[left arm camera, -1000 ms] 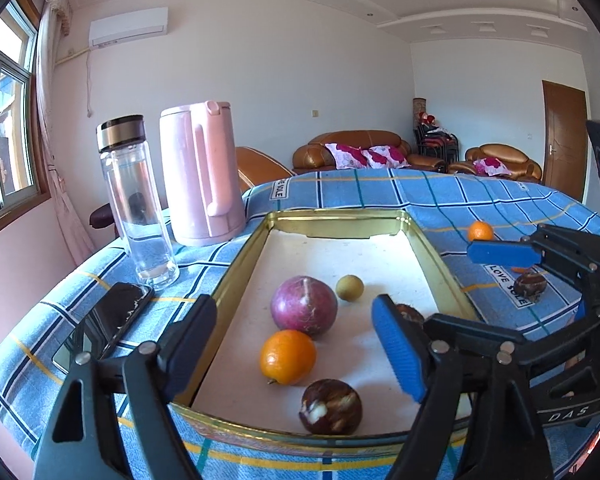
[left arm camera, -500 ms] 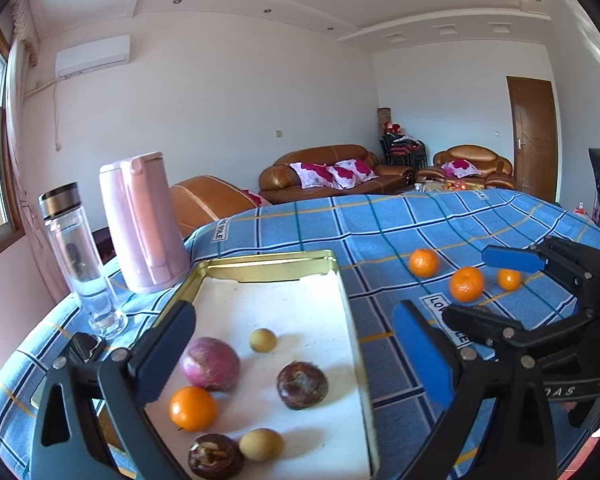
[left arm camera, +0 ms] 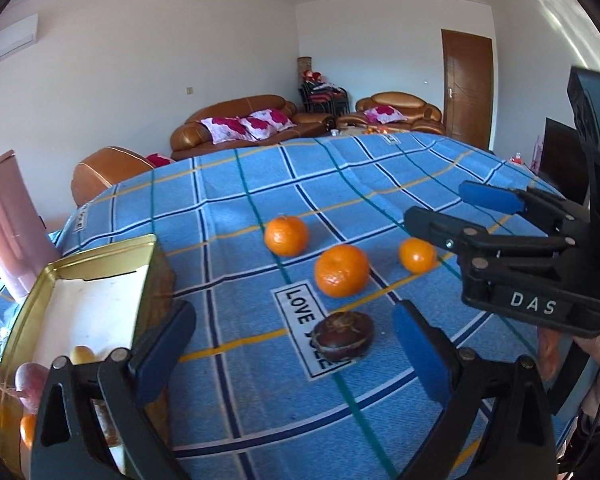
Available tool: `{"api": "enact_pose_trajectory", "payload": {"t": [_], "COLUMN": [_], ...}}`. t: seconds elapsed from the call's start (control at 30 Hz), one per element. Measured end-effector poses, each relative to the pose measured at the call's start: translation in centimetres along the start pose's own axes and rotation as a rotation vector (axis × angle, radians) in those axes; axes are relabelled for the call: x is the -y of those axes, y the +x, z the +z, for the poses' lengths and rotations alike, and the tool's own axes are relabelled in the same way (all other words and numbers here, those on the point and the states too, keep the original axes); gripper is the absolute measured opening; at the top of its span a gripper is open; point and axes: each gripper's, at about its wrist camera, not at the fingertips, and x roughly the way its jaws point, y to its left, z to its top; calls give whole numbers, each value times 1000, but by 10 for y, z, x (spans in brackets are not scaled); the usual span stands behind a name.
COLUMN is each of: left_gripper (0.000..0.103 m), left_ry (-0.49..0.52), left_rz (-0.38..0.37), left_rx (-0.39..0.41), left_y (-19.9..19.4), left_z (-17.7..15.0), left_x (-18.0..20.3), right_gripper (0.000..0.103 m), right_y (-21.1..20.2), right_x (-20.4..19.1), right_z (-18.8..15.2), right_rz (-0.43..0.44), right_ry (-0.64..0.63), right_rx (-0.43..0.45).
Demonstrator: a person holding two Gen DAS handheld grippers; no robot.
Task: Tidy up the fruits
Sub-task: 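Move both tools back to the fruits on the tablecloth, then grasp another dark brown date with the left tool while the right tool grasps an orange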
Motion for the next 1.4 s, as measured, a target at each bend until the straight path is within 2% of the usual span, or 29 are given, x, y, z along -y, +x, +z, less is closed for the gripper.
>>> {"api": "enact_pose_trajectory", "payload": {"t": [0.2, 0.23, 0.27, 0.3, 0.4, 0.47, 0.5, 0.57, 0.67, 0.73, 0.8, 0.87, 0.97, 1.07, 1.2, 1.23, 1.33, 1.4], "left_gripper": [85, 73, 53, 46, 42, 30, 28, 27, 27, 28, 35, 50, 59, 68, 72, 73, 74, 74], "left_ry": [8, -6, -17, -18, -20, -22, -20, -32, -62, -45, -57, -91, -105, -104, -98, -99, -90, -79], "left_rz": [-100, -123, -141, -163, -163, -132, -94, -27, -50, -38, -25, -10, 2, 17, 24, 25, 18, 15], "left_rx": [-159, -175, -185, -191, -169, -139, -122, -89, -110, -109, -116, -119, -132, -136, -153, -148, -153, -161], "left_y": [38, 42, 43, 45, 41, 37, 35, 33, 38, 37, 39, 39, 42, 42, 44, 43, 44, 46], "left_z": [-4, -4, -4, -4, -4, -1, 0, 3, 2, 2, 2, 1, 0, -1, -1, -1, -1, -1], "left_x": [12, 11, 9, 8, 3, -3, -7, -17, -27, -25, -28, -35, -38, -38, -37, -37, -36, -34], "right_gripper": [77, 77, 77, 77, 77, 77, 77, 77, 77, 77, 77, 77, 77, 77, 76, 73, 47, 47], "right_y": [0, 1, 2, 4, 9, 15, 17, 25, 38, 46, 54, 58, 67, 79, 92, 93, 88, 84], "right_x": [4, 6, 6, 6, 3, 0, -2, -6, -15, -20, -24, -26, -26, -22, -20, -20, -26, -30], "right_z": [2, 3, 4, 5, 7, 8, 9, 10, 10, 8, 7, 6, 6, 5, 1, 1, -1, -3], "right_rz": [-5, -5, -5, -2, 5, 9, 9, 13, 23, 25, 31, 38, 60, 91, 148, 164, 205, 189], "right_ry": [4, 7, 9, 9, 5, 0, -3, -11, -30, -41, -53, -60, -49, -19, 2, 9, -2, -14], "right_rx": [5, 6, 2, -1, -13, -25, -31, -48, -87, -107, -142, -162, -195, -254, -325, -332, -325, -319]}}
